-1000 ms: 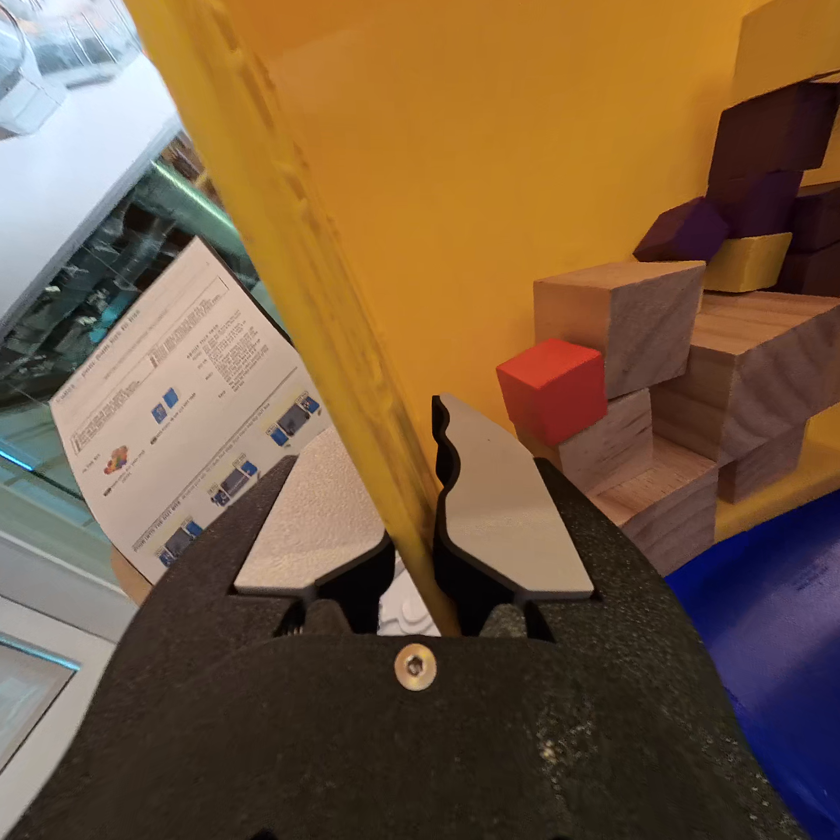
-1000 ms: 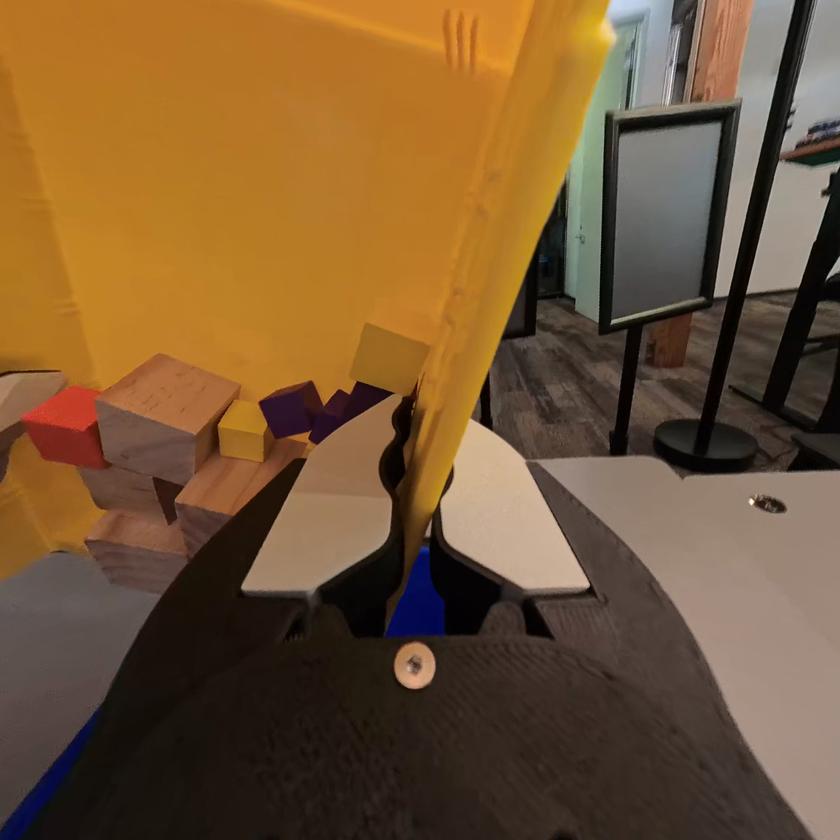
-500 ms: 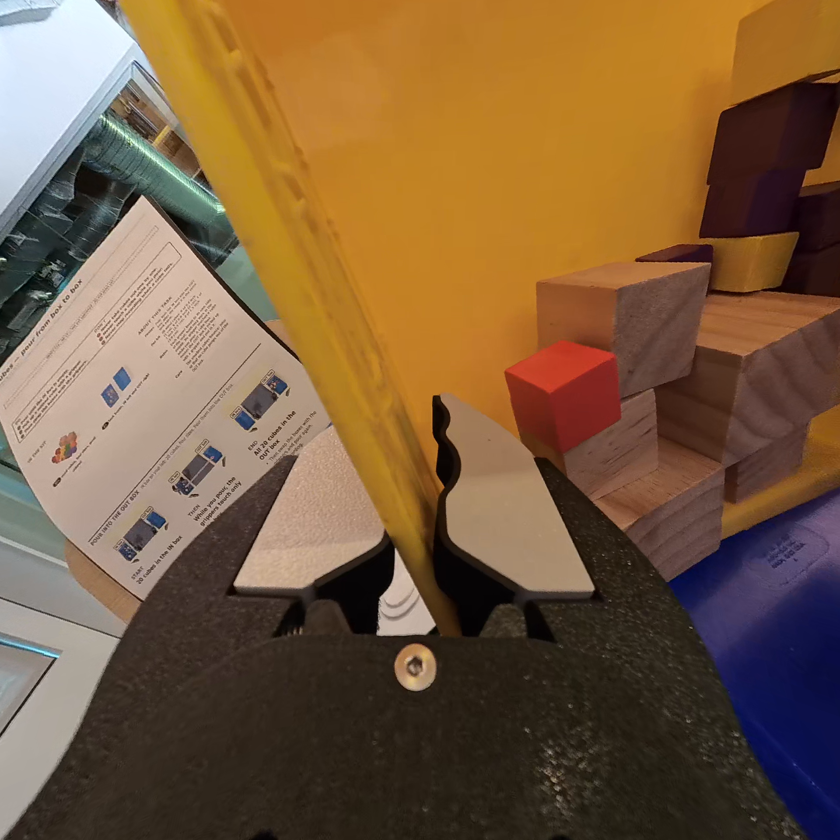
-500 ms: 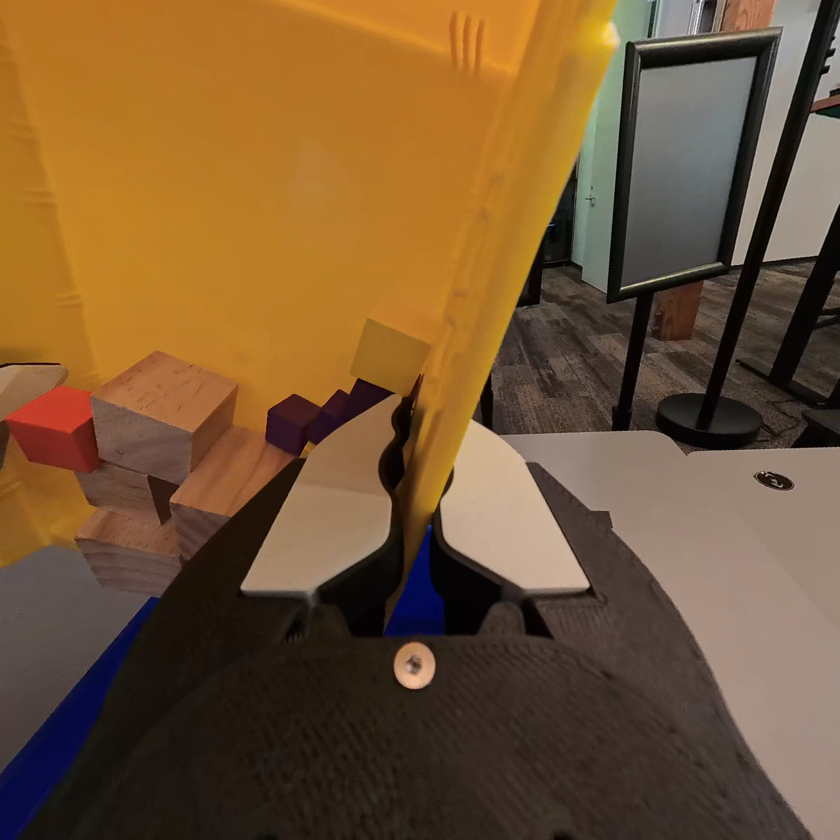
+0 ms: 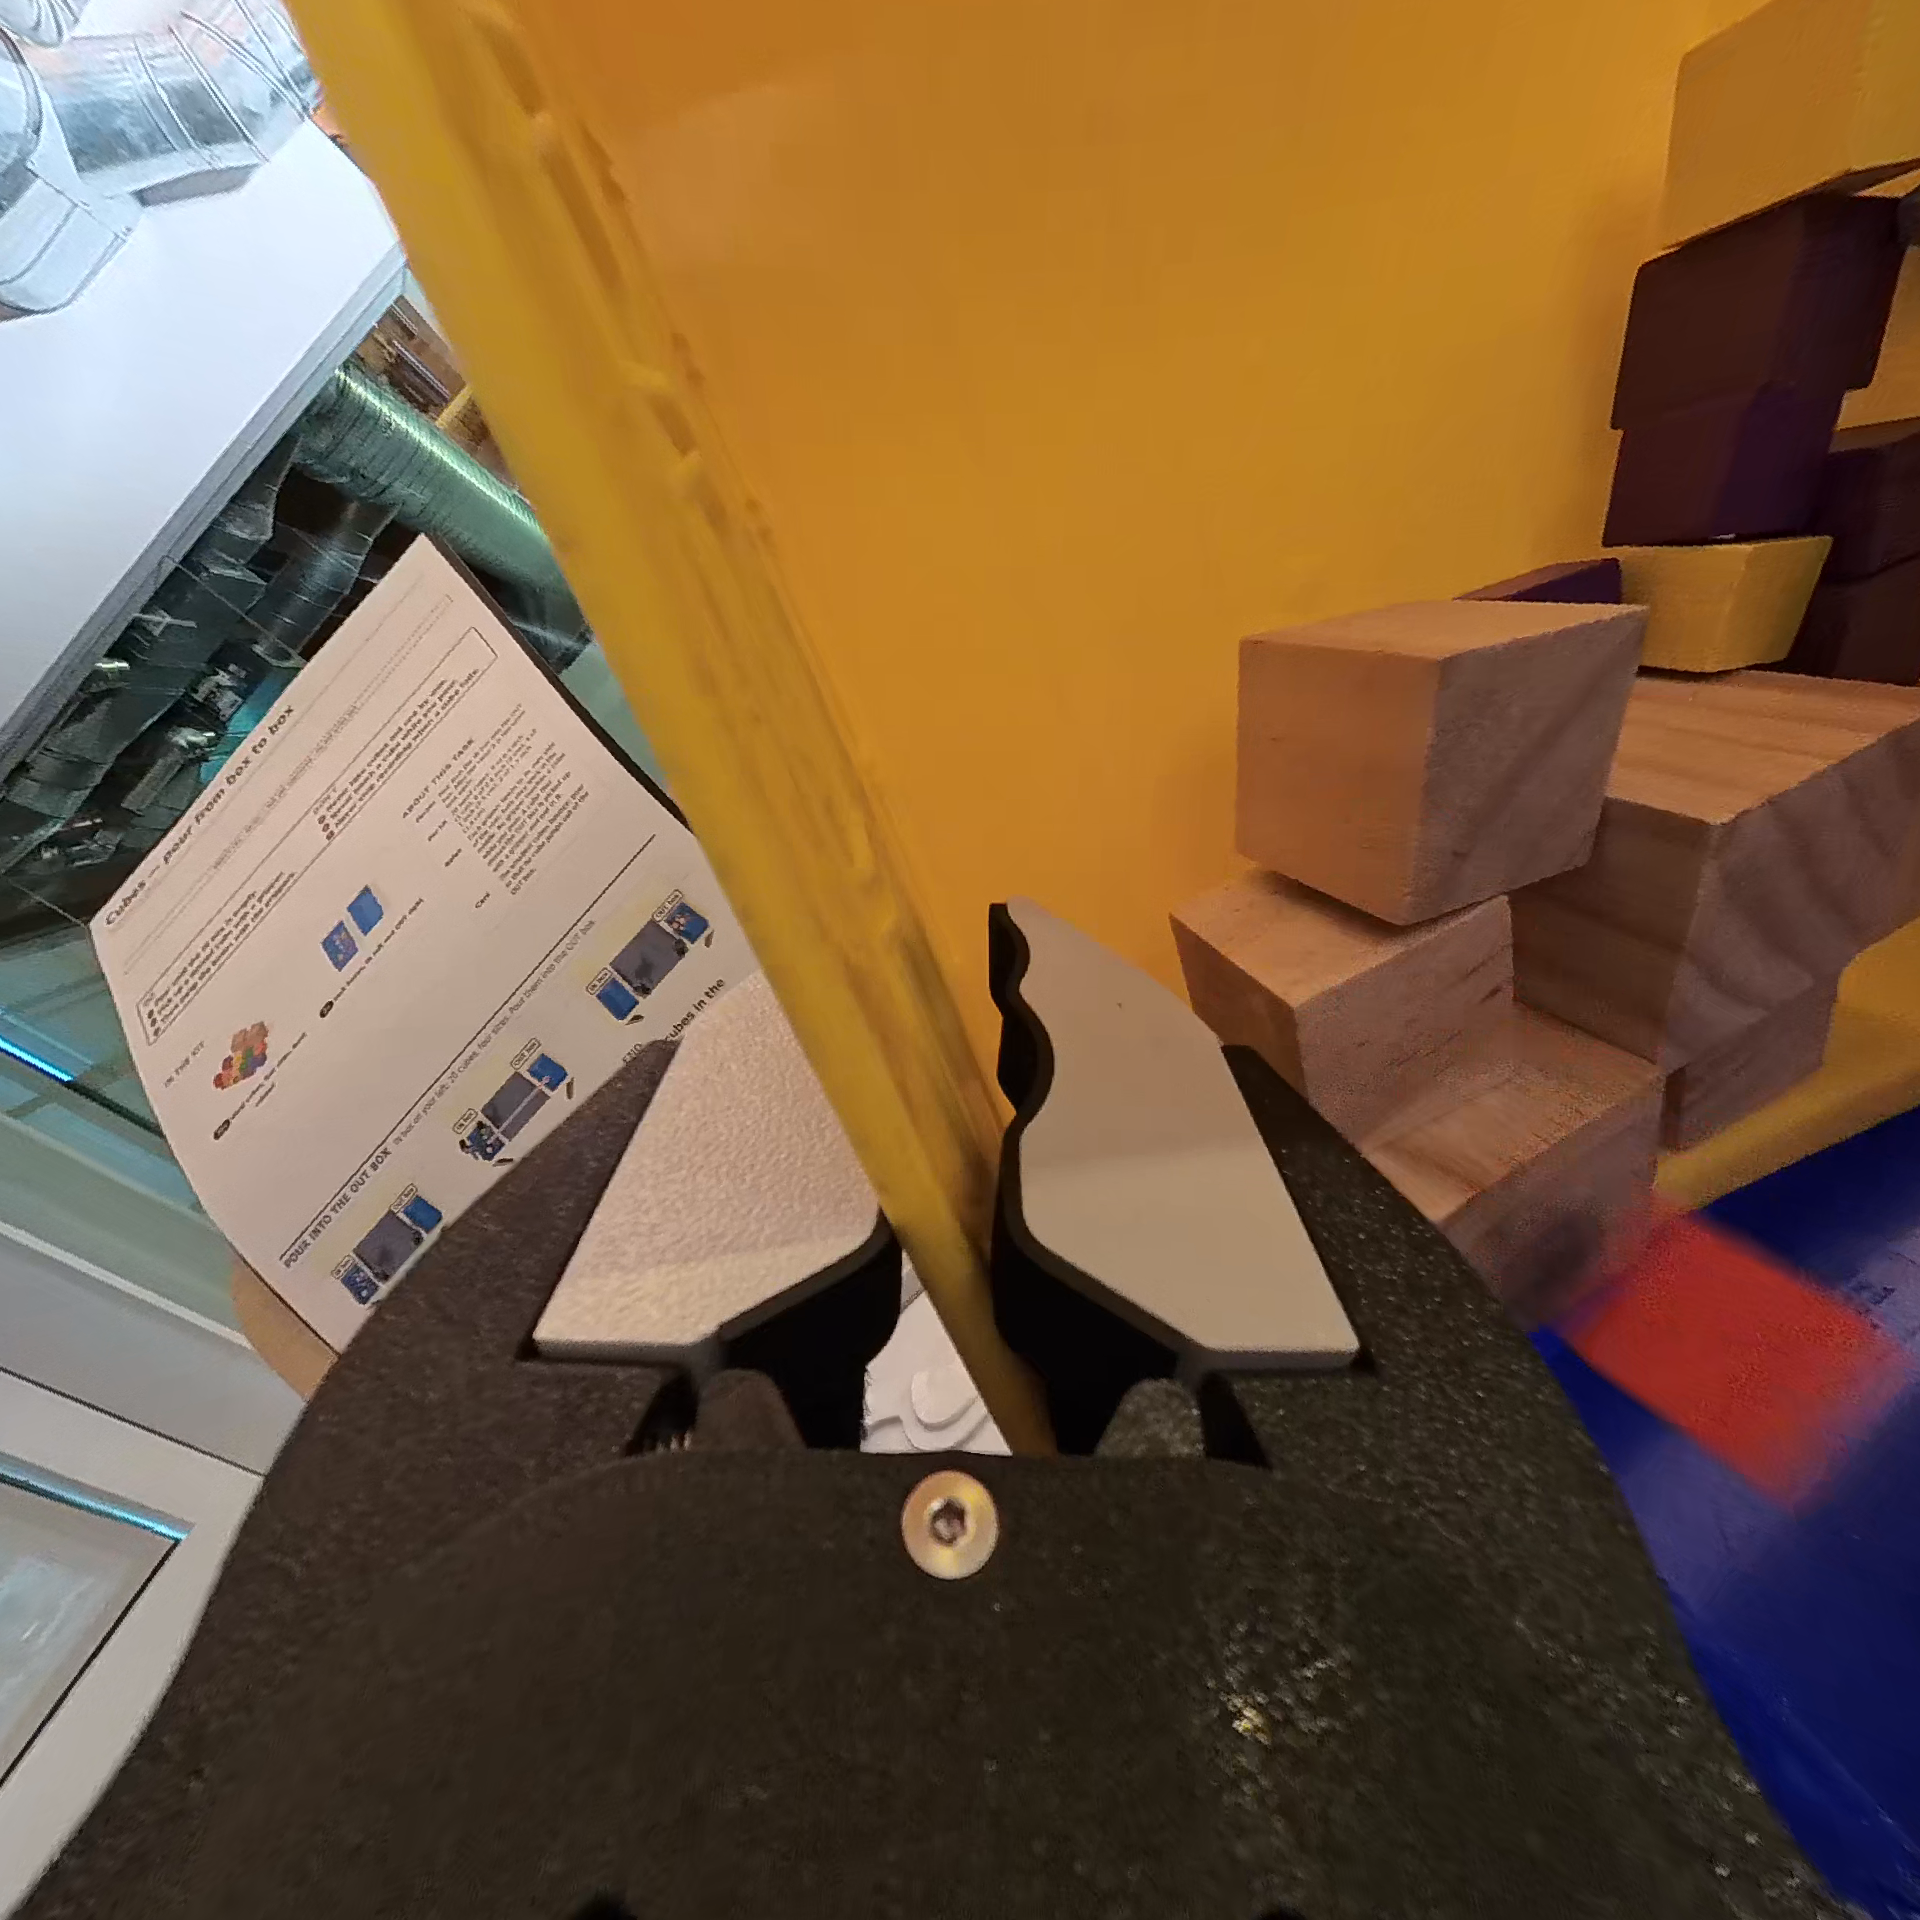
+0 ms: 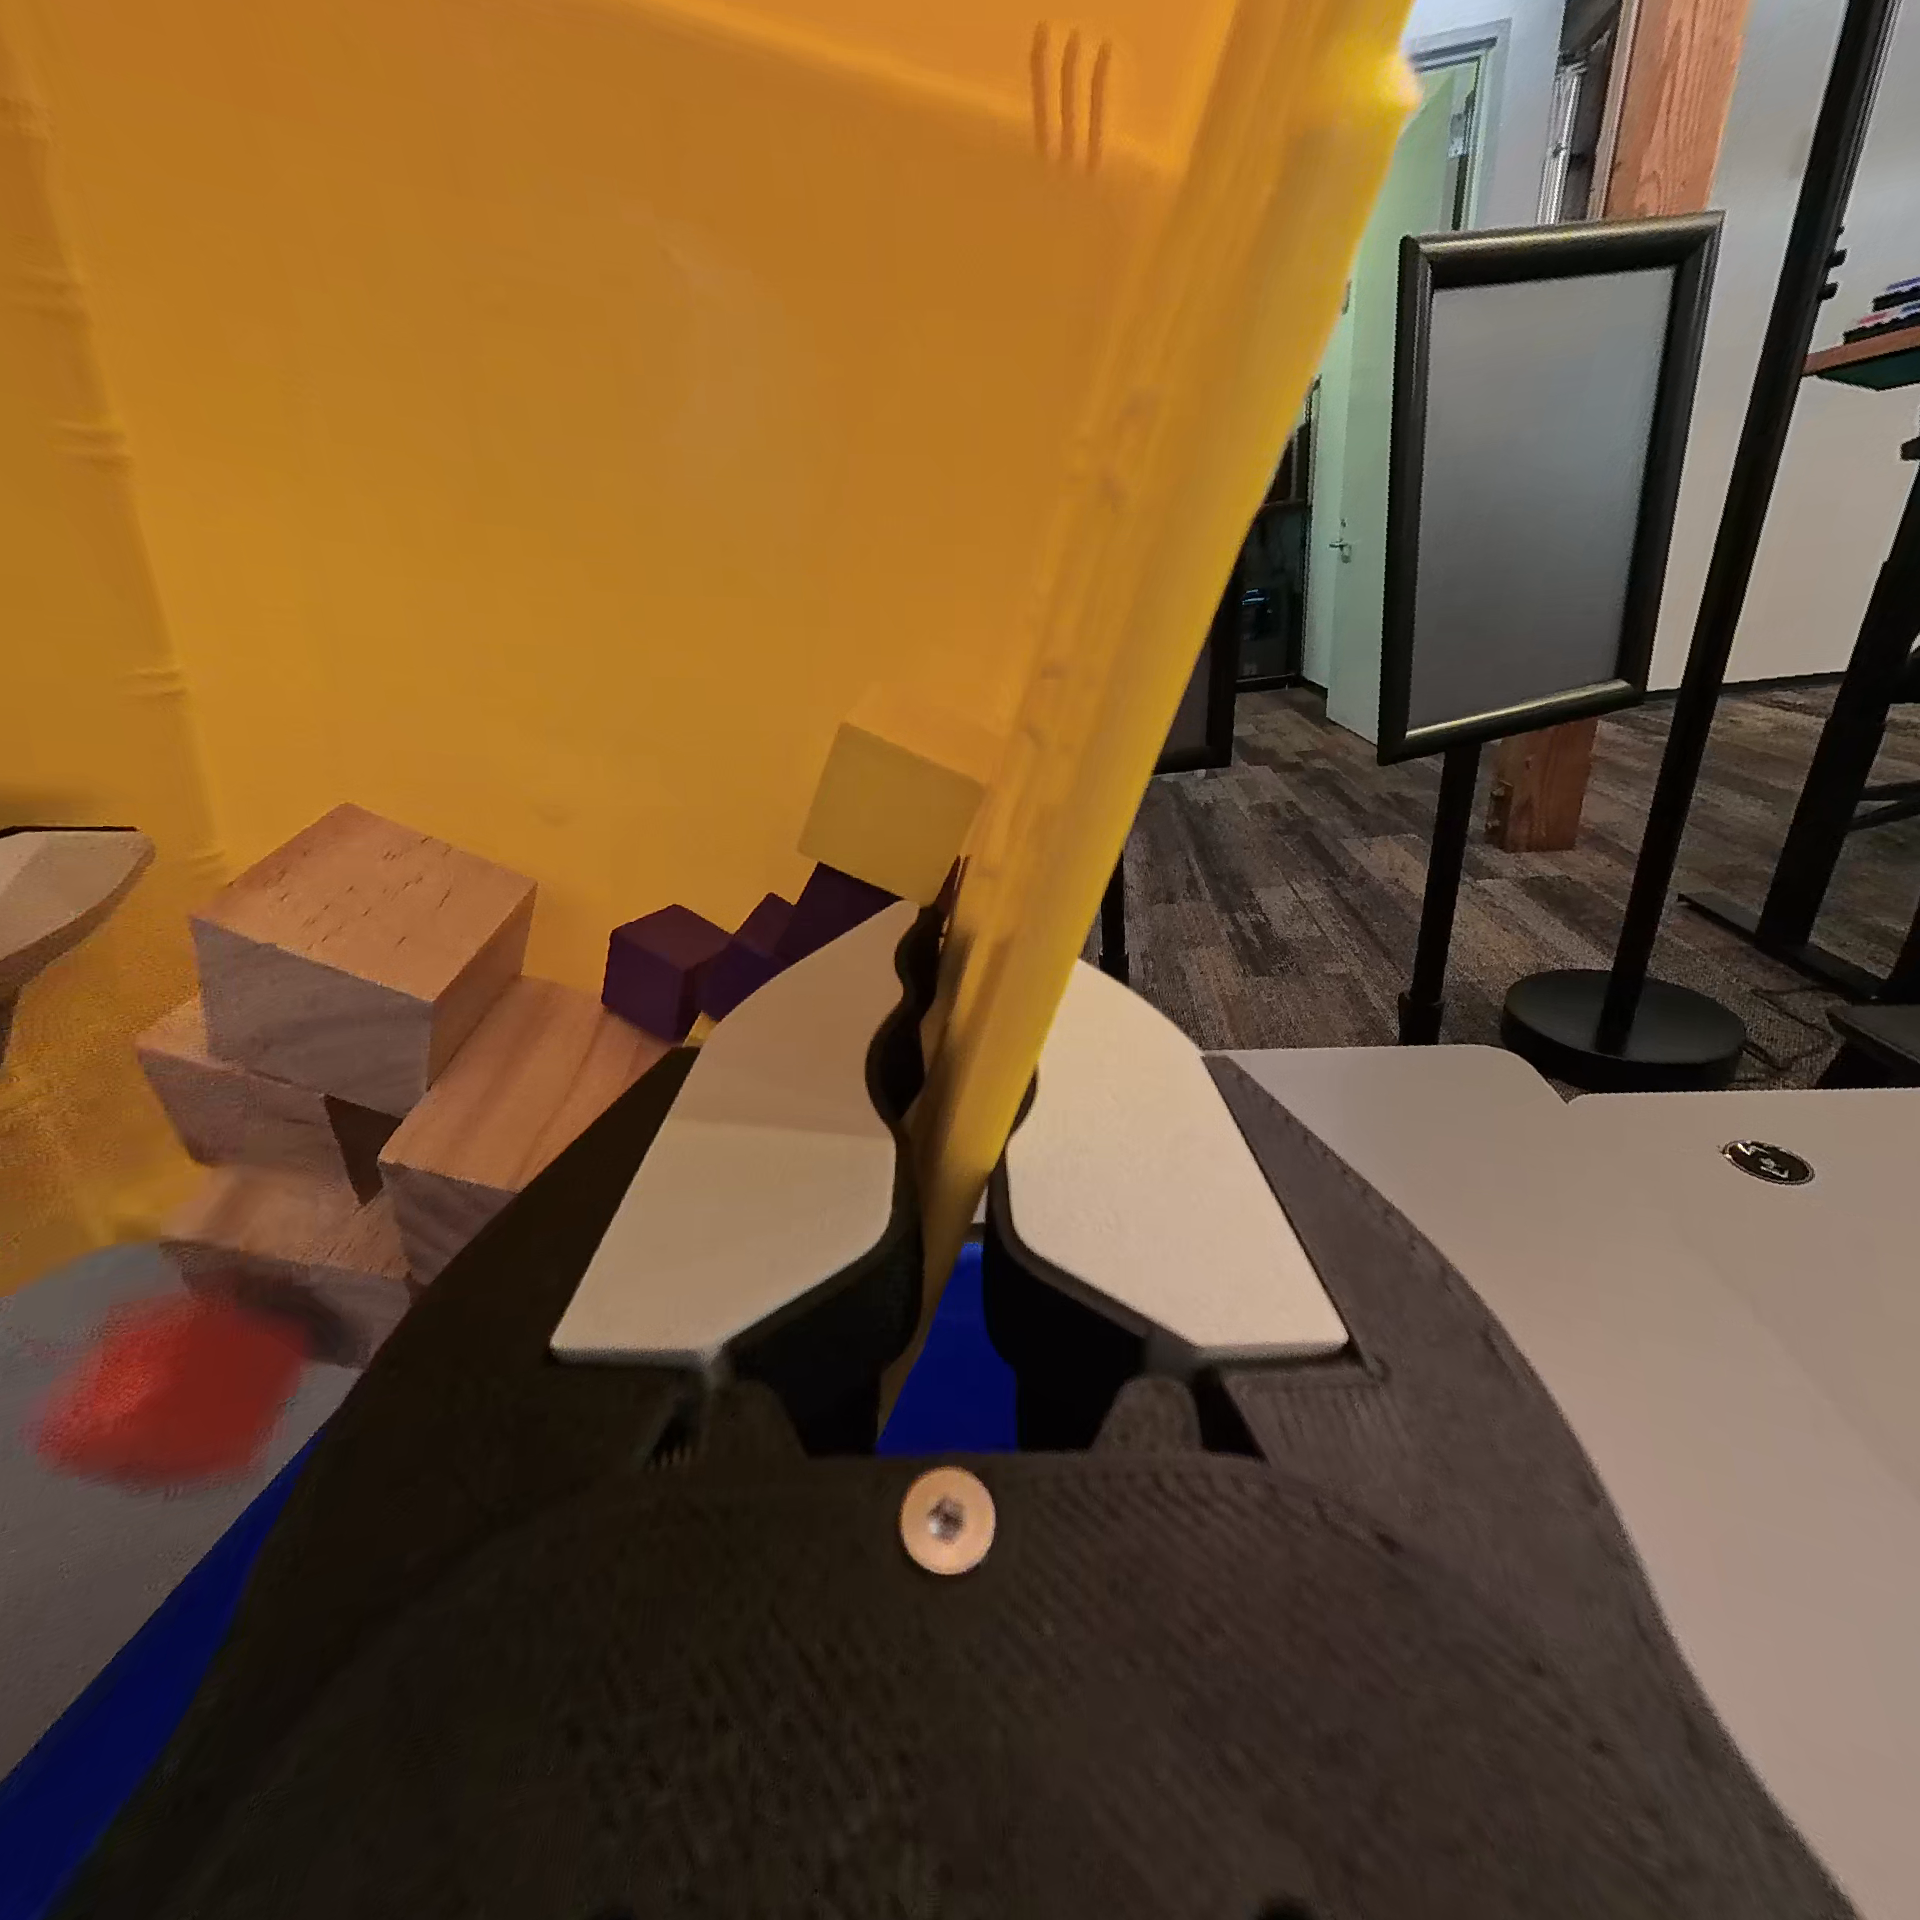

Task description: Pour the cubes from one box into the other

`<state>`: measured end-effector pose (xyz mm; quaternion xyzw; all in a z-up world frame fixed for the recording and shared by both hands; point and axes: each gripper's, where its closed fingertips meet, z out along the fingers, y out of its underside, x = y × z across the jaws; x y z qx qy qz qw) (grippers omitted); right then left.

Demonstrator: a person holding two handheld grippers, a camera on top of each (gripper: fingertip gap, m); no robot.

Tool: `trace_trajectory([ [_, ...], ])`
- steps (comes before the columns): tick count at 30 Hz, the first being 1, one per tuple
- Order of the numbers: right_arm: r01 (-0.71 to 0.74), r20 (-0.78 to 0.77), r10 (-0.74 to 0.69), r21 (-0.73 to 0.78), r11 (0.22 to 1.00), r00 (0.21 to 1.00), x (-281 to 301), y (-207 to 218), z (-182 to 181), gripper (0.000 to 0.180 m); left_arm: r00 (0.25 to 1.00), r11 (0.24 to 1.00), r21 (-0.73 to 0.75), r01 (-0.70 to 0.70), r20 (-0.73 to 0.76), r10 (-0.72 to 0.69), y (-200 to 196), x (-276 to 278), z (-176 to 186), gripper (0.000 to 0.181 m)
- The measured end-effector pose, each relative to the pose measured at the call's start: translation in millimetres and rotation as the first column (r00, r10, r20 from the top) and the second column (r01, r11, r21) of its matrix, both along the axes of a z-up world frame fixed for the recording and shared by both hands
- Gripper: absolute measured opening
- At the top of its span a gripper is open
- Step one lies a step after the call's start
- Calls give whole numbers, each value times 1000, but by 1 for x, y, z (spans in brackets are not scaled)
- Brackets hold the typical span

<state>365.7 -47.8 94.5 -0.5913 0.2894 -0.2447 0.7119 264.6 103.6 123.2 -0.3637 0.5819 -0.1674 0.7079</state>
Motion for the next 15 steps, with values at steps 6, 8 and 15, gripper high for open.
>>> trace_trajectory([
  [6,6,8,-6,3,1000,1000,0,-2,1,5,1000,1000,4,5,10,-5,-2,0,1,13],
  [8,10,17,-10,12,1000,1000,-1,-4,3,5,1000,1000,11,8,20,-8,-4,-1,3,14],
  [15,6,29,-7,34,999,1000,-2,-5,7,5,999,999,32,6,37,-7,-6,-3,8,14],
])
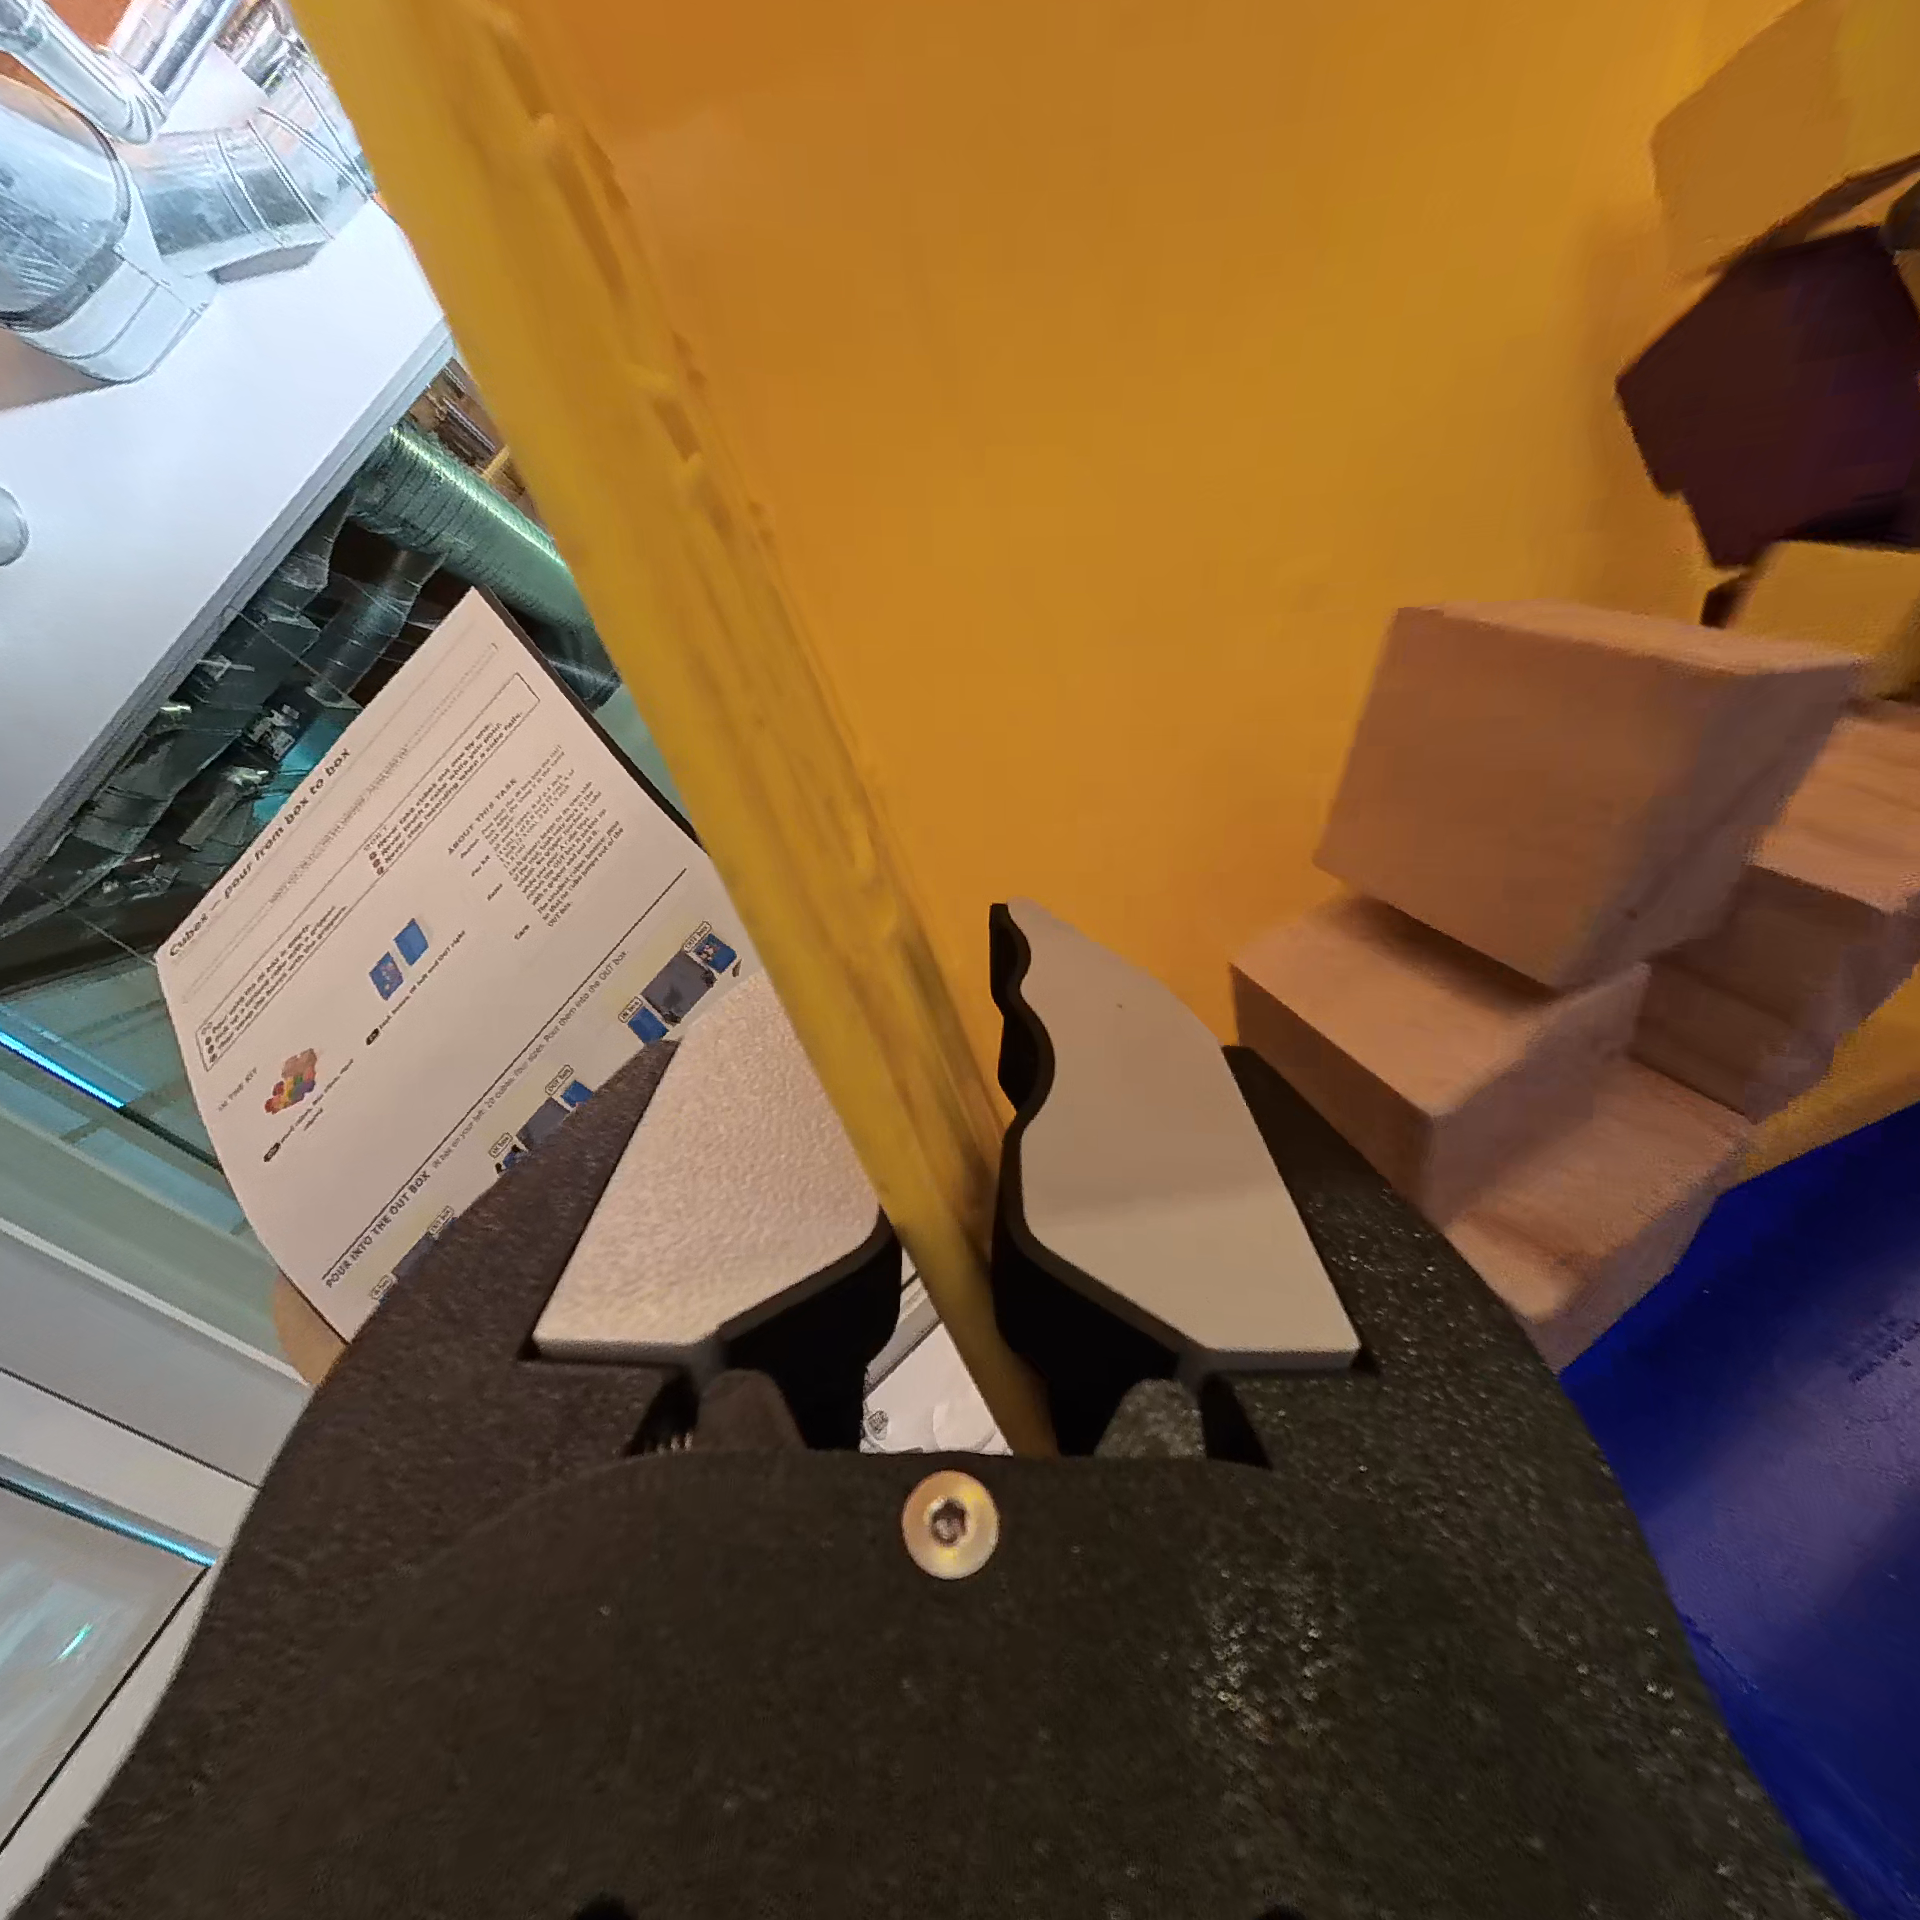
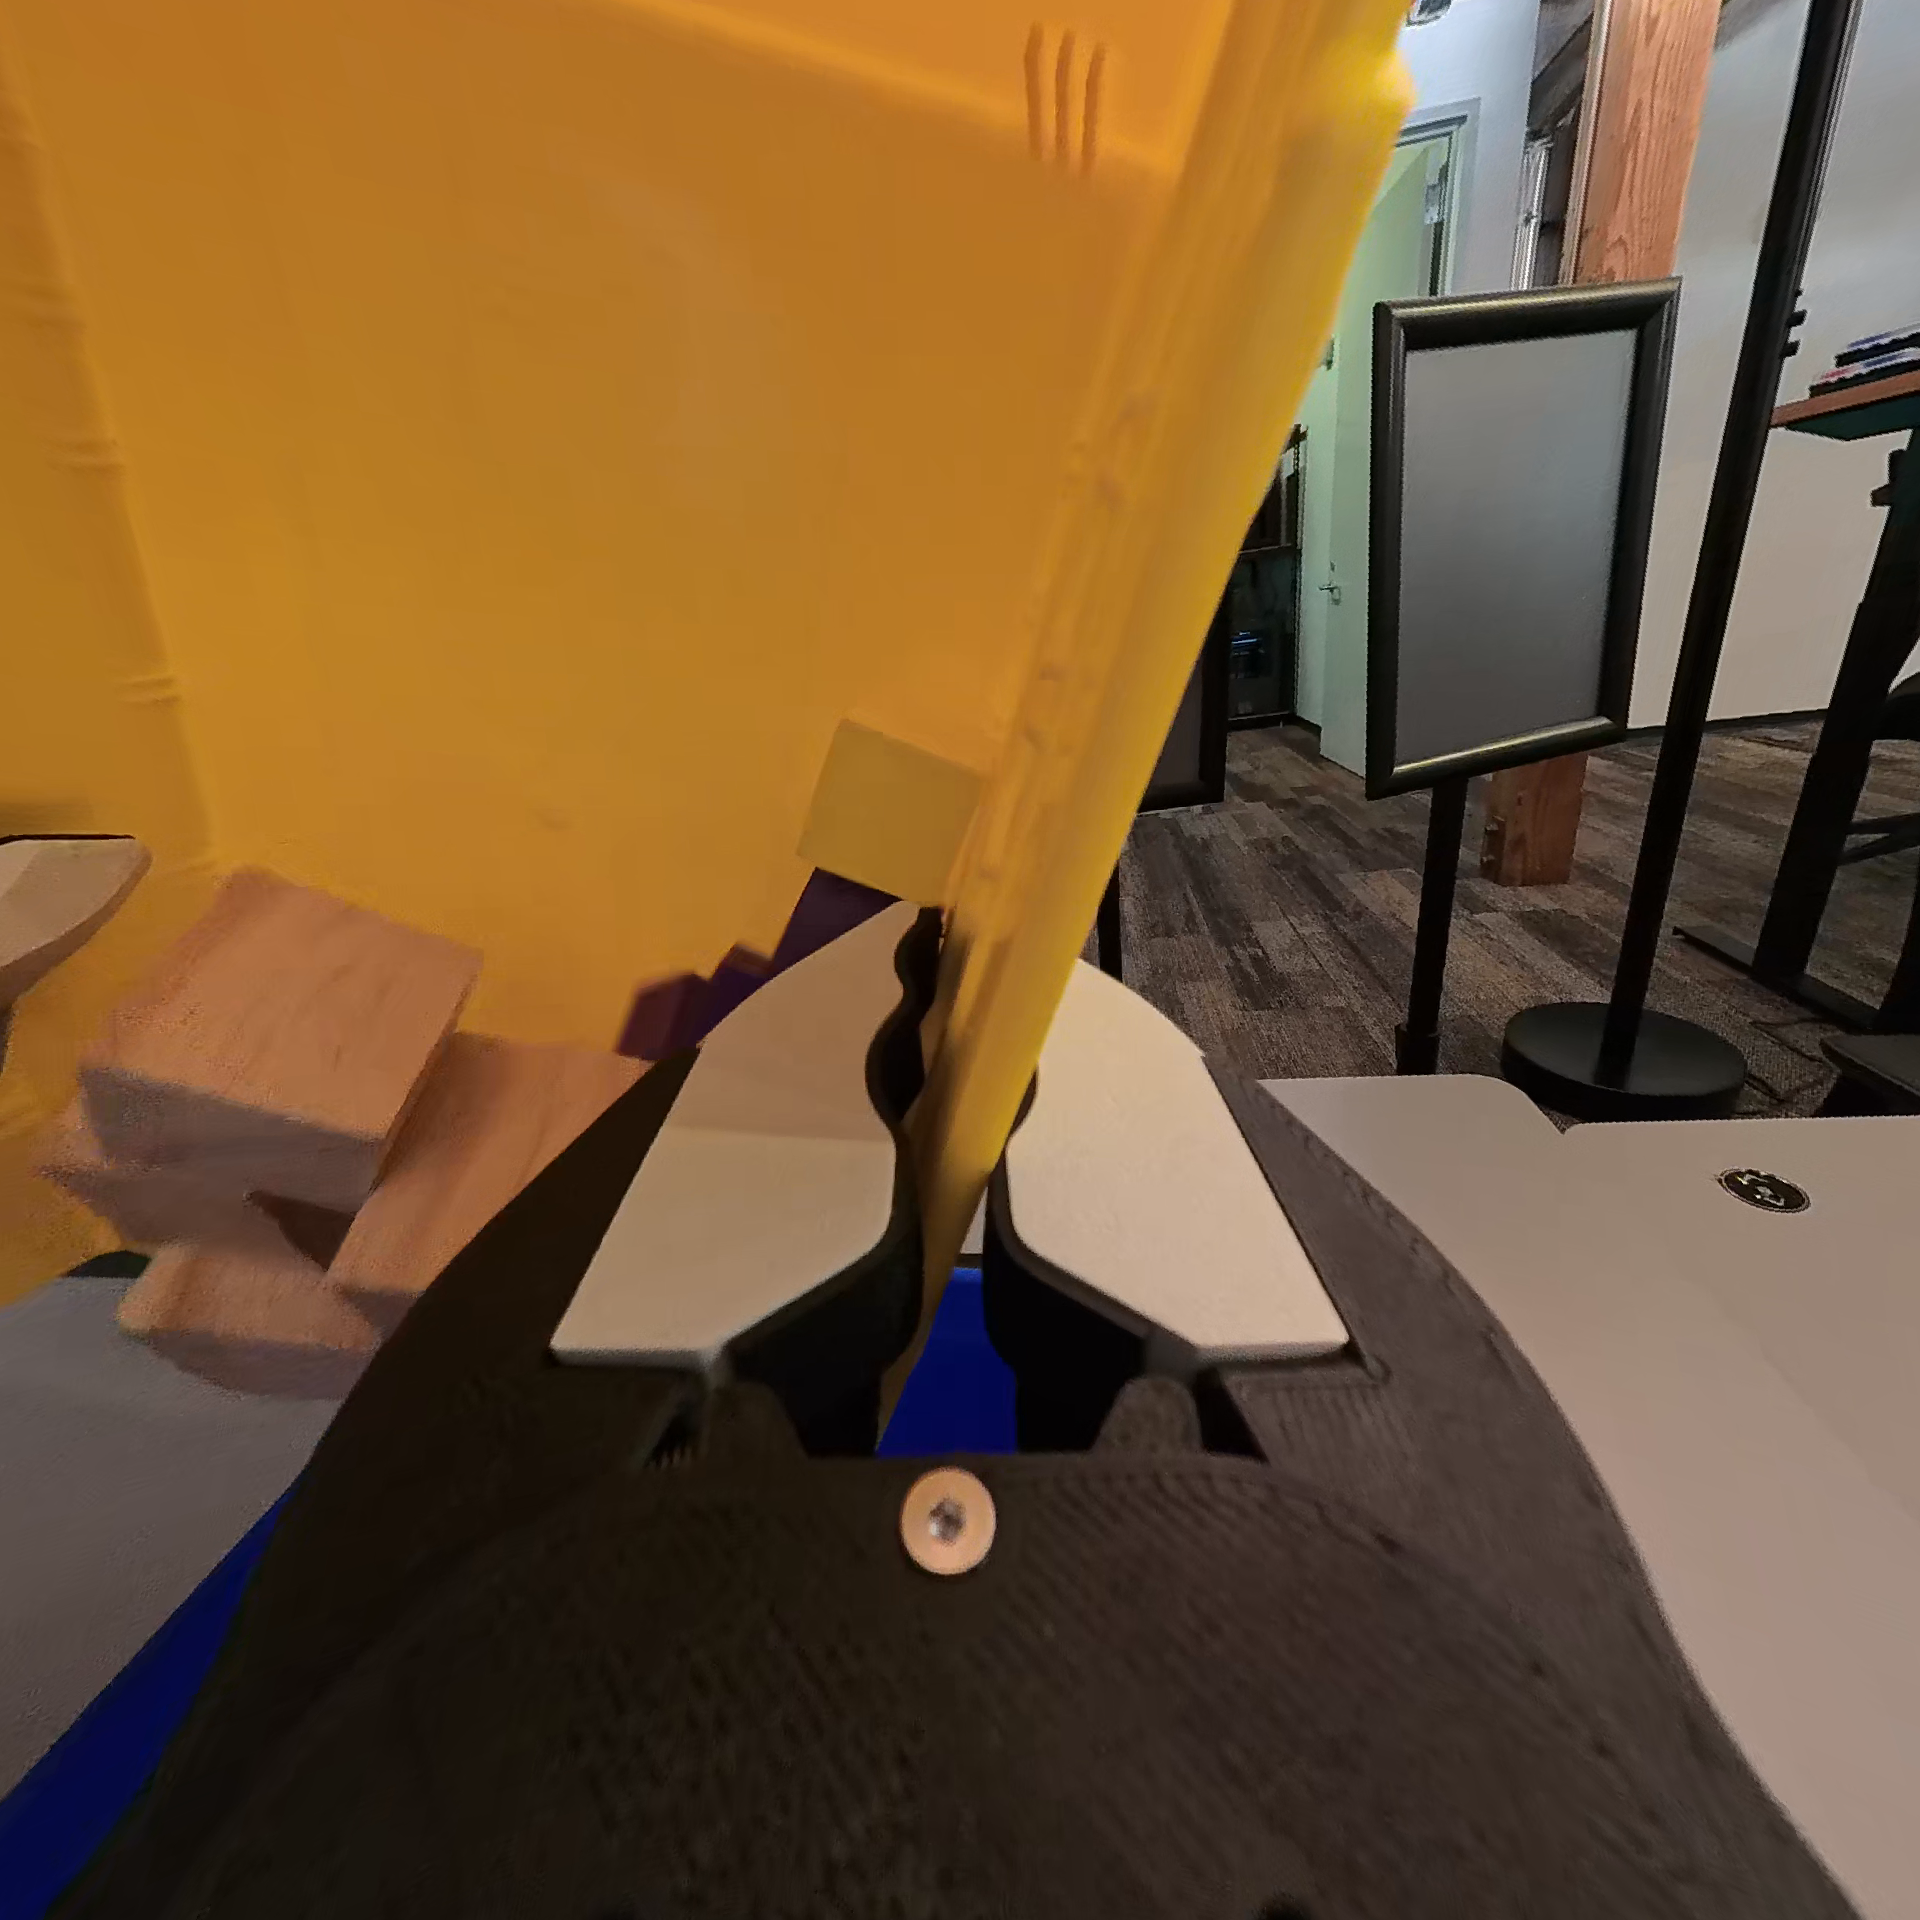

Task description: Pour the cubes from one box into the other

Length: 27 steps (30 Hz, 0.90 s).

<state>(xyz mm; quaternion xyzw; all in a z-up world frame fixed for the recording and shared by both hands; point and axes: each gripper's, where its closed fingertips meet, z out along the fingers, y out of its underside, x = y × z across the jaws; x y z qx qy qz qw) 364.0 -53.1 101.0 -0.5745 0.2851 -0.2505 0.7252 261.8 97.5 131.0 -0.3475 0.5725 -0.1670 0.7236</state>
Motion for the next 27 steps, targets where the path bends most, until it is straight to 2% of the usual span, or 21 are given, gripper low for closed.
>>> trace_trajectory([
  [12,-24,-91,19,-60,998,996,8,9,-18,5,996,998,-43,-37,-78,33,9,8,-16,13],
  [22,-20,-6,20,-47,999,1000,-3,10,-3,5,1000,1000,-14,-16,4,16,11,-2,-3,14],
  [27,8,136,-12,31,999,991,-17,-2,21,5,991,998,59,23,128,-30,-1,-16,16,15],
])
